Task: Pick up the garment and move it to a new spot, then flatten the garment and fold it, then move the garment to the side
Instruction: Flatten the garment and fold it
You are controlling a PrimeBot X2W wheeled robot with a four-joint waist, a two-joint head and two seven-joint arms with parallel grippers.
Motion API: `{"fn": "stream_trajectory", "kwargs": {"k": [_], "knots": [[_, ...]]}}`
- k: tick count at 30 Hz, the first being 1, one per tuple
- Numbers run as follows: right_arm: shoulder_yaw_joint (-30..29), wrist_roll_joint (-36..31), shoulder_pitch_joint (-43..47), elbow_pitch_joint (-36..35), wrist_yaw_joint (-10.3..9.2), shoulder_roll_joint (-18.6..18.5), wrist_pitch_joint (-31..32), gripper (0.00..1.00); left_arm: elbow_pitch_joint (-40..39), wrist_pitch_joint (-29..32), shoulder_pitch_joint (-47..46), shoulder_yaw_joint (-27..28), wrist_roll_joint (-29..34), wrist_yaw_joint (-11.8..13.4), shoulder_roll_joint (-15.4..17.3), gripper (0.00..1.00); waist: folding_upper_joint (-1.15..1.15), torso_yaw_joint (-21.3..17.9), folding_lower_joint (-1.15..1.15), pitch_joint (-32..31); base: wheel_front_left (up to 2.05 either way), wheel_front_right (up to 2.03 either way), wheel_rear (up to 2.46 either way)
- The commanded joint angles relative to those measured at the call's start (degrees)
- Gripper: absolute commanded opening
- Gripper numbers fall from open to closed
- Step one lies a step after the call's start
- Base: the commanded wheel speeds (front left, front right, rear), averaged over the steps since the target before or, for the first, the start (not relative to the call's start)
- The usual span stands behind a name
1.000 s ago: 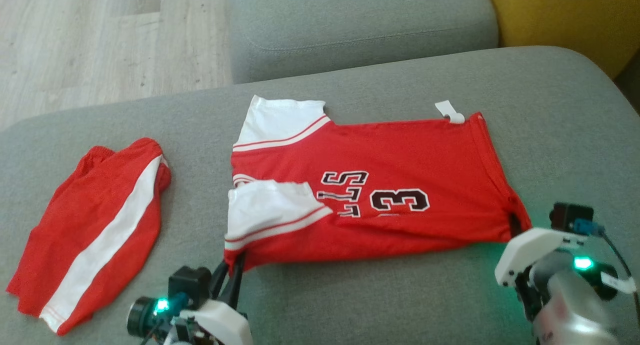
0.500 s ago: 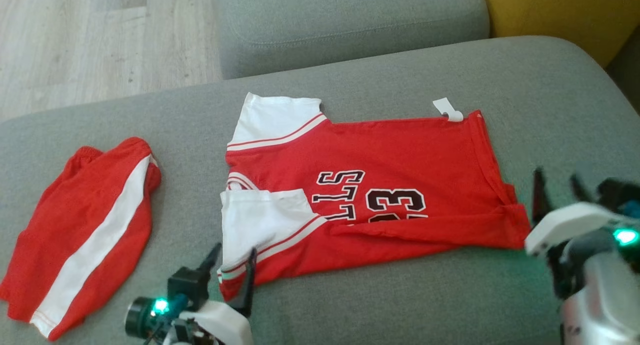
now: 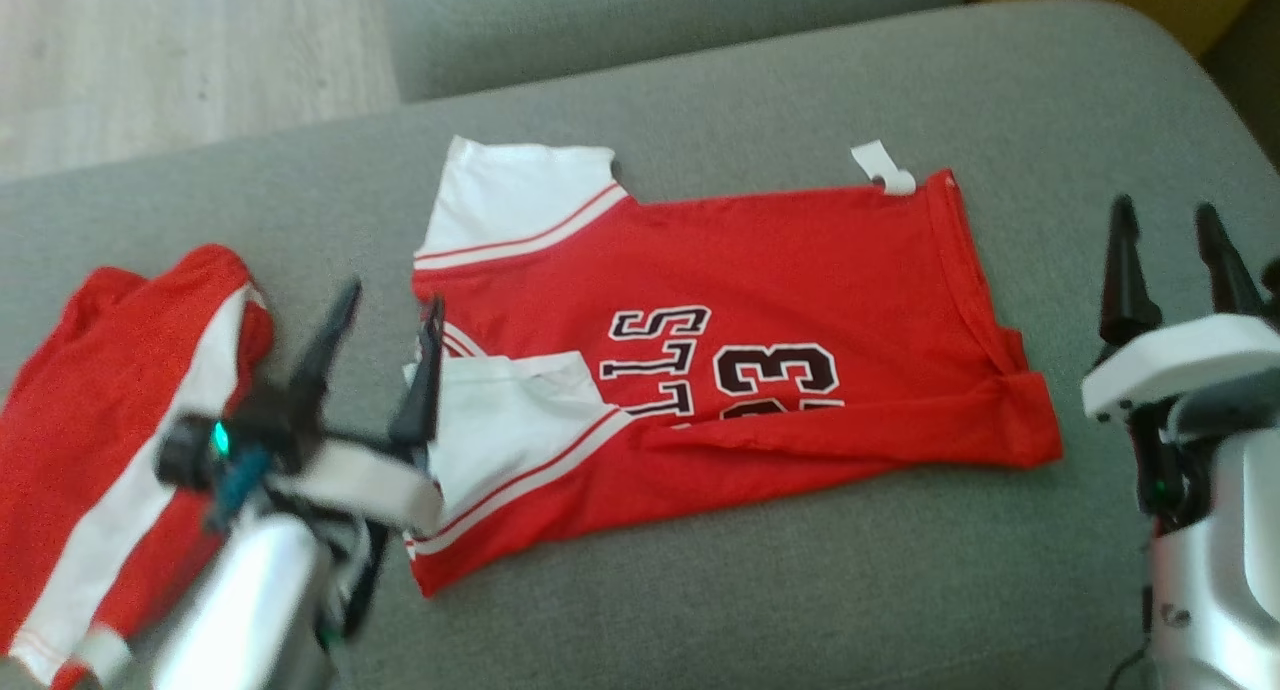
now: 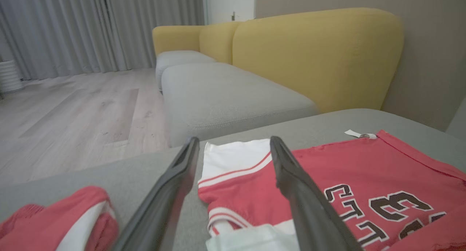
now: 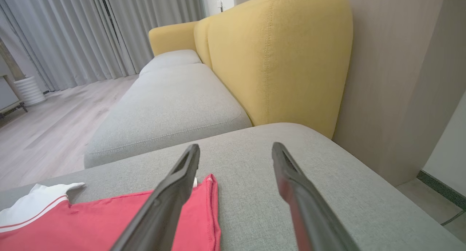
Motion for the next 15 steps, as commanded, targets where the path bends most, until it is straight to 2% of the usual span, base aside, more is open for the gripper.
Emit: {"fn": "stream_trajectory", "kwargs": {"k": [1, 3, 6, 8, 9, 15], "knots": [[2.0, 0.5, -3.1, -2.7, -0.04, -0.1, 0.3, 1.00, -1.8, 0.5, -4.8, 2.6, 0.2, -0.7, 2.1, 1.00, 0.00, -1.0, -0.01, 1.8, 0.00, 0.00, 0.00], [3.1, 0.6, -4.3, -3.4, -0.04, -0.1, 0.5, 1.00, -0.9, 2.4, -8.5, 2.6, 0.3, -2.3, 3.7, 1.00, 0.00, -1.8, -0.01, 3.4, 0.00, 0.00, 0.00], [4.5, 0.3, -6.7, -3.8, -0.04, -0.1, 0.6, 1.00, 1.9, 6.5, -14.9, 2.3, -1.0, -6.5, 5.5, 1.00, 0.00, -3.0, -0.01, 6.0, 0.00, 0.00, 0.00], [5.5, 0.1, -8.5, -3.8, -0.04, -0.1, 0.6, 1.00, 4.7, 9.8, -19.7, 1.5, -2.2, -9.2, 6.4, 1.00, 0.00, -3.9, -0.01, 8.0, 0.00, 0.00, 0.00], [6.8, 0.0, -10.5, -3.6, -0.04, -0.1, 0.5, 1.00, 8.2, 13.6, -24.7, 0.0, -3.0, -10.7, 7.7, 1.00, 0.00, -4.9, -0.01, 9.9, 0.00, 0.00, 0.00], [10.3, 0.7, -15.8, -2.6, -0.04, -0.1, -0.5, 1.00, 19.1, 24.0, -36.8, -5.2, -6.9, -11.9, 11.4, 1.00, 0.00, -8.5, -0.01, 15.4, 0.00, 0.00, 0.00]]}}
